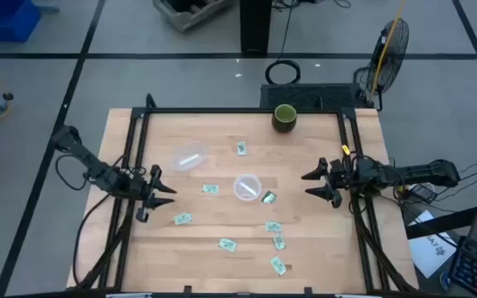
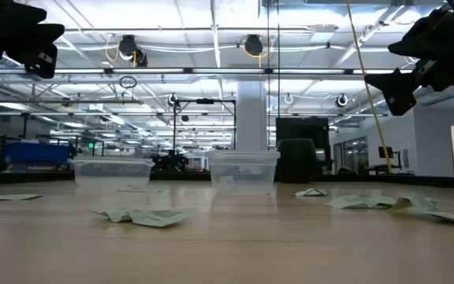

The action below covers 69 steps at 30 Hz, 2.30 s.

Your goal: Pick and place items into bin

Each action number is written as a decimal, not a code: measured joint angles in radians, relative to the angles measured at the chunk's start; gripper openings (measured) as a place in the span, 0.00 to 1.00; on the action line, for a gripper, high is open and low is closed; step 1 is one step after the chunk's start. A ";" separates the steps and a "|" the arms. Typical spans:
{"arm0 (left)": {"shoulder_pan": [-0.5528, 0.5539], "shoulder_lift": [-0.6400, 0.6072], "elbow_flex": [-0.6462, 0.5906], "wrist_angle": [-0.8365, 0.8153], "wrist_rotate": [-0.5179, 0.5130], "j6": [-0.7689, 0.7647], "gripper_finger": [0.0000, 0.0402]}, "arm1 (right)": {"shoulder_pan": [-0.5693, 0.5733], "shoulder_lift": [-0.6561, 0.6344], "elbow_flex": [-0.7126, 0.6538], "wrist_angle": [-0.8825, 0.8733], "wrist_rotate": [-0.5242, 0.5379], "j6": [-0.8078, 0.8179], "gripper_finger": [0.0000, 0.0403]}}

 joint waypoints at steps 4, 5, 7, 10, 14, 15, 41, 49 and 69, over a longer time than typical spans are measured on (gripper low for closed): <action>0.000 0.000 0.000 0.000 0.000 0.000 0.32 | 0.000 0.000 0.000 0.000 0.000 0.000 0.64; 0.000 0.000 0.000 0.000 0.000 0.000 0.32 | 0.000 0.000 0.000 0.000 0.000 0.000 0.64; 0.000 0.000 0.000 0.000 0.000 0.000 0.32 | 0.000 0.000 0.000 0.000 0.000 0.000 0.64; 0.000 0.000 0.000 0.000 0.000 0.000 0.32 | 0.000 0.000 0.000 0.000 0.000 0.000 0.64; 0.000 0.000 0.000 0.000 0.000 0.000 0.32 | 0.000 0.000 0.000 0.000 0.000 0.000 0.64; 0.000 0.000 0.000 0.000 0.000 0.000 0.32 | 0.000 0.000 0.000 0.000 0.000 0.000 0.64; 0.000 0.000 0.000 0.000 0.000 0.000 0.32 | 0.000 0.000 0.000 0.026 0.079 0.000 0.64; 0.000 0.000 0.000 0.000 0.000 0.000 0.32 | 0.000 0.002 0.000 0.229 0.530 0.741 0.64; 0.000 0.000 0.000 0.000 -0.001 0.000 0.32 | 0.000 0.227 0.303 0.507 0.489 0.495 0.64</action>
